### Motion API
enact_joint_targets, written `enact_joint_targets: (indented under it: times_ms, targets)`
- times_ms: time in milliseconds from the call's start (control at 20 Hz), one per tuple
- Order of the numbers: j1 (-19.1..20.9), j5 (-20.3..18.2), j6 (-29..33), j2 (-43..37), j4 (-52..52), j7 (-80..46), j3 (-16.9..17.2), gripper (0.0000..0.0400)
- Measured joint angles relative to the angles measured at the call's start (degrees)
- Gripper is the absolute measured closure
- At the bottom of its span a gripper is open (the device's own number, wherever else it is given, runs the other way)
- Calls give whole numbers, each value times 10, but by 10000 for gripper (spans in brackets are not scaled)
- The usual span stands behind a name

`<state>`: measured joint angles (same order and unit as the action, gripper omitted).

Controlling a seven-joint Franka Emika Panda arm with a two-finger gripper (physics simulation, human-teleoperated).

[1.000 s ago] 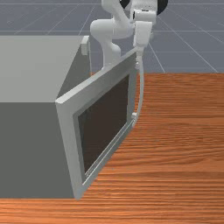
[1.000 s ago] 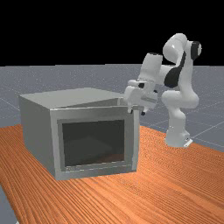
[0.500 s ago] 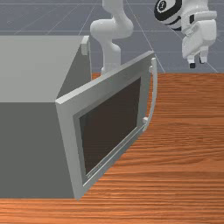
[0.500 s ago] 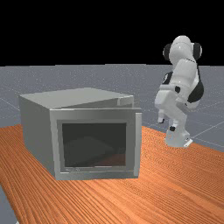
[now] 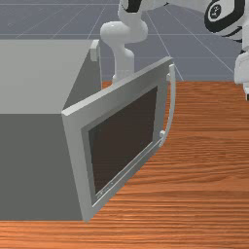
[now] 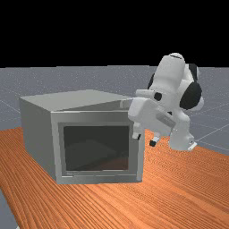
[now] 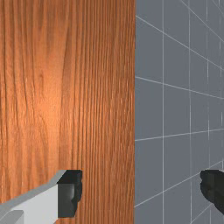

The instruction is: Close the microwave

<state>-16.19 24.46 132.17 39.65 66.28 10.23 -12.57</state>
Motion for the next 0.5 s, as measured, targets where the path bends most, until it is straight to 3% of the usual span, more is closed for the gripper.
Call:
enact_joint_targets:
  times_ms: [50, 100, 150, 350, 400, 500]
  targets:
    - [1, 2, 16, 8, 12, -5, 2, 0]
    - [-23, -57, -96, 103, -142, 35, 22, 0]
    - [2, -14, -11, 61, -24, 8, -5, 0]
    - [2, 0, 52, 89, 13, -12, 5, 0]
    - [-5, 36, 87, 68, 63, -30, 31, 0]
    - [22, 51, 105, 32, 124, -7, 41, 0]
